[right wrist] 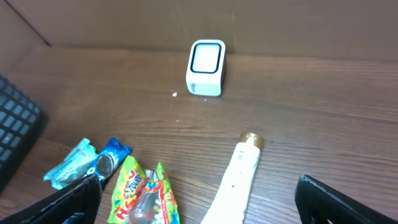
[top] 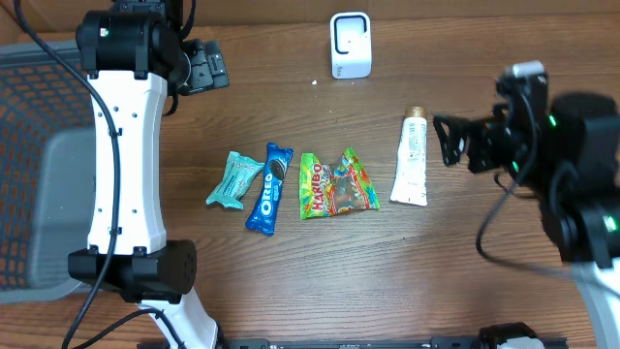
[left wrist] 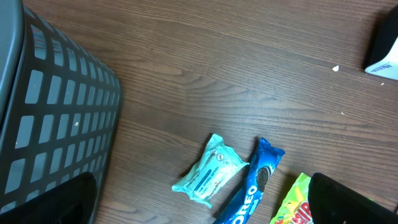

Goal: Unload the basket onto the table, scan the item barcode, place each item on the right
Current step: 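Reach the right gripper to the white bottle and grasp it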

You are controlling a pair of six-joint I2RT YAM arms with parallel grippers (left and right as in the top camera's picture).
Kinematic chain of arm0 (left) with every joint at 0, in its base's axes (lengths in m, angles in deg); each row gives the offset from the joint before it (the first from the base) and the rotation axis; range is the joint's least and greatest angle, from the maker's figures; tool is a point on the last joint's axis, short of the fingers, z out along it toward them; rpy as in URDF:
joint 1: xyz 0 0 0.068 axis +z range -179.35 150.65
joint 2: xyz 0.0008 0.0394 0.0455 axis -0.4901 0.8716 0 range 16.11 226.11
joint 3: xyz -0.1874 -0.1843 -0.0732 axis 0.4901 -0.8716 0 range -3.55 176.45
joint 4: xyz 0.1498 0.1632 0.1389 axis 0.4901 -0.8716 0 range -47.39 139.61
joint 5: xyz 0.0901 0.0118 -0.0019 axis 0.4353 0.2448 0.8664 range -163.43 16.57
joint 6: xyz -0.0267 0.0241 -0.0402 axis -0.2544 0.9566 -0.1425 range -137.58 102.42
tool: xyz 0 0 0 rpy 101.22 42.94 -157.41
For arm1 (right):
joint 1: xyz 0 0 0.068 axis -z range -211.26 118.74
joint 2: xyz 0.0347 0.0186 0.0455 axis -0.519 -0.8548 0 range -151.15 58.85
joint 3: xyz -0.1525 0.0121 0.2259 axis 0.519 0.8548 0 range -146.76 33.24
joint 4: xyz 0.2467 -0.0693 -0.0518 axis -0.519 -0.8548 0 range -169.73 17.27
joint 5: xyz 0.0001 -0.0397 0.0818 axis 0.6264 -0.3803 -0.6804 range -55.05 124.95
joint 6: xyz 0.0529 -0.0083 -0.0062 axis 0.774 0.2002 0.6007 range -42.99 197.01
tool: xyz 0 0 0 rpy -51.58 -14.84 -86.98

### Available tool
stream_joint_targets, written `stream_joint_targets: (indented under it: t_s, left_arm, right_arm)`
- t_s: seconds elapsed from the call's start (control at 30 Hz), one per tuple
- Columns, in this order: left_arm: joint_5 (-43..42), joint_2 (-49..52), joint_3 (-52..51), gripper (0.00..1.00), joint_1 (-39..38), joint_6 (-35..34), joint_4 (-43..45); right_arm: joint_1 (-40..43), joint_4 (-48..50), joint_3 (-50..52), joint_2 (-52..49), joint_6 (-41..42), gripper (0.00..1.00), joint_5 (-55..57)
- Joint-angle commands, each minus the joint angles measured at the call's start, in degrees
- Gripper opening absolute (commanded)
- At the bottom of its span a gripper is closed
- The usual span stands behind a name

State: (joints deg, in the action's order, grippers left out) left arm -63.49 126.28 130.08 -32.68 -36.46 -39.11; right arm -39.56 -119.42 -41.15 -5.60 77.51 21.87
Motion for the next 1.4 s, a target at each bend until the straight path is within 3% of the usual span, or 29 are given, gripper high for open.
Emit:
stream_joint_targets:
  t_s: [0.0,0.03,0.1,0.17,0.2,0.27,0.3,0.67,0.97,1.37]
  left_arm:
    - [0.72,-0.02,-0.09,1.00,0.31,0.90,0.09]
    - [0.72,-0.02,-0.09,1.00,0.31,0.90,0.09]
    - [0.74,-0.02,-0.09,1.00,0.31,0.90,0.07]
    - [0.74,-0.02,-0.09,1.00,0.31,0.90,0.09]
    - [0.72,-0.02,-0.07,1.00,0.31,0.90,0.07]
    - [0.74,-0.02,-0.09,1.00,0.31,0.90,0.07]
    - [0.72,-0.02,-0.09,1.00,0.31,0.90,0.09]
    - [0.74,-0.02,-0.07,1.00,0.31,0.90,0.09]
    - [0.74,0.00,-0.09,1.00,0.31,0.90,0.09]
    - [0.72,0.00,-0.09,0.99,0.31,0.90,0.09]
  right_arm:
    - [-0.15,1.44,-1.33,-5.55,-1.84,0.91,-0.52]
    - [0.00,1.81,-1.33,-6.97,-1.79,0.88,-0.83]
    - [0.59,2.01,-1.33,-11.67,-1.81,1.00,-4.26]
    - [1.38,1.05,-1.33,-16.39,-1.81,1.00,-6.60]
    - [2.21,0.11,-1.33,-20.15,-1.79,0.95,-7.67]
    - [3.74,-0.98,-1.33,-24.68,0.04,0.57,-8.11]
    - [4.66,-1.29,-1.33,-26.64,0.57,0.55,-8.59]
    - [9.60,1.92,-1.31,-40.48,-4.28,0.64,-17.03]
    - [9.49,8.37,0.96,-44.22,-4.76,0.64,-17.03]
    - [9.49,9.33,1.49,-49.48,-4.85,0.59,-14.86]
